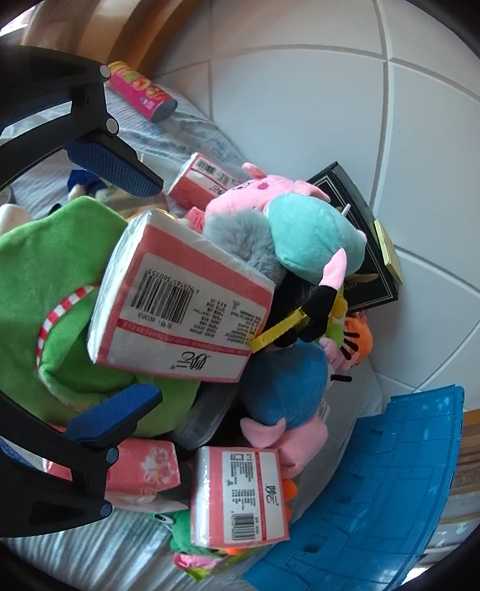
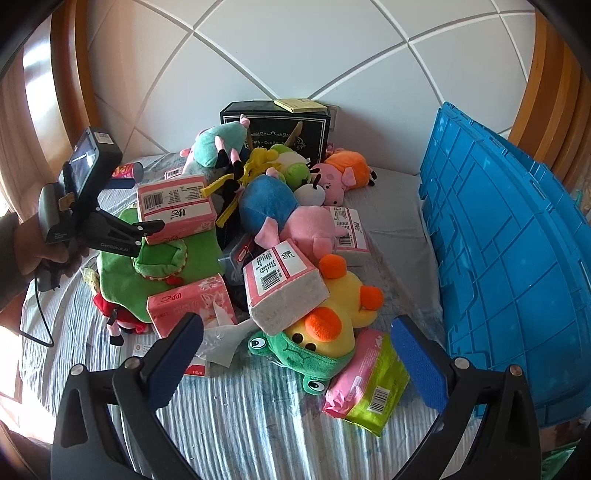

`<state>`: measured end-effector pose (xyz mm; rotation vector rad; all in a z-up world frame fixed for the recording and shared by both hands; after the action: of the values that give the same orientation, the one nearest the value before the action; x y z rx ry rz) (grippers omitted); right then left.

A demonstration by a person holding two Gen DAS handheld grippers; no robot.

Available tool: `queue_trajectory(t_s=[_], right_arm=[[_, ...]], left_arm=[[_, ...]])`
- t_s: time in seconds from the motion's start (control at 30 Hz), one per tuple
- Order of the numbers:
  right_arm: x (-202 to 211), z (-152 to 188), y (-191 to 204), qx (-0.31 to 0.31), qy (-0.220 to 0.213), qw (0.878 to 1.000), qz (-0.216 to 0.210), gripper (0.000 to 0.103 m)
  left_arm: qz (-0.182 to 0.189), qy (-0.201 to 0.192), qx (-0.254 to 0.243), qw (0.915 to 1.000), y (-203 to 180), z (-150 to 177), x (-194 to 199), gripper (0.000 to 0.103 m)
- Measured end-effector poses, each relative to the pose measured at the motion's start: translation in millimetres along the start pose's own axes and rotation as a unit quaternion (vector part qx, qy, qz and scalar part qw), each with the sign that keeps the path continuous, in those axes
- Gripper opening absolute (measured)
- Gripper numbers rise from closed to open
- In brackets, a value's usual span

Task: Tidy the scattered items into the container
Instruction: 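Grasp a white-pink tissue pack with the left gripper while the right grasps another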

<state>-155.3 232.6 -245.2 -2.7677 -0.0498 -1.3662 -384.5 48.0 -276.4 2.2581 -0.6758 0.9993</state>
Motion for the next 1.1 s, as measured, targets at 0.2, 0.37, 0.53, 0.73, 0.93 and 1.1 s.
queue_trajectory(t_s=[0.2, 0.37, 0.53, 0.73, 0.93, 1.1], right_arm=[[-8, 0, 1, -0.003, 0.009, 1.0, 0.004, 0.103], [-12, -5, 6, 0.006, 0.01, 1.0, 0.002, 0.103], [-21, -7, 8, 0.016, 0.013, 1.0, 0.004, 0.103], [-51, -4, 20, 0.096, 0.008, 0.995, 0.034, 0.103], [-90, -2, 25, 0.169, 0.012, 0.983, 0.065, 0.103], [-120, -2, 21, 0.182, 0.029, 0.981, 0.063, 0.103]], left_arm=[[0.023, -0.015, -0.058, 0.9979, -8, -8, -17, 0.1], [0.022, 0.0, -0.066, 0.9975, -15, -6, -24, 0.092], [0.046, -0.004, -0.013, 0.9989, -10, -6, -11, 0.085], [0.046, -0.028, 0.043, 0.9976, 1, 0, 21, 0.083], [0.05, -0.046, 0.084, 0.9942, 10, 7, 59, 0.083], [0.052, -0.049, 0.091, 0.9933, 9, 12, 80, 0.083]])
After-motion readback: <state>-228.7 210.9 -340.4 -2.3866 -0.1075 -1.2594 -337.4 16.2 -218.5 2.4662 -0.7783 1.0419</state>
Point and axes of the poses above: each gripper's, at about its wrist camera, not at the fingertips, and x roughly against the way its jaws point, y to its left, z to its underside, the point moved 7 cm from there along -x, roughly the way its jaws point, and after that the axes turned 2 degrees about -z, right-handed, at the moved point
